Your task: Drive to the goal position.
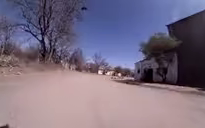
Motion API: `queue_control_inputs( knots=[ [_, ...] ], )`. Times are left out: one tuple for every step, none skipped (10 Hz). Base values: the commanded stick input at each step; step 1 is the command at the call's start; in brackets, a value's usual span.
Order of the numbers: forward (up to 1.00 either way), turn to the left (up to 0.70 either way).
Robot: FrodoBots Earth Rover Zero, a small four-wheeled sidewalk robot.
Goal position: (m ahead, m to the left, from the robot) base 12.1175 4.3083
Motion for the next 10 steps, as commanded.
queue_control_inputs(
  knots=[
    [1.0, 0.0],
    [1.0, 0.0],
    [1.0, 0.0],
    [1.0, 0.0],
    [1.0, 0.0],
    [1.0, 0.0],
    [1.0, 0.0],
    [1.0, 0.0],
    [1.0, 0.0],
    [1.0, 0.0]
  ],
)
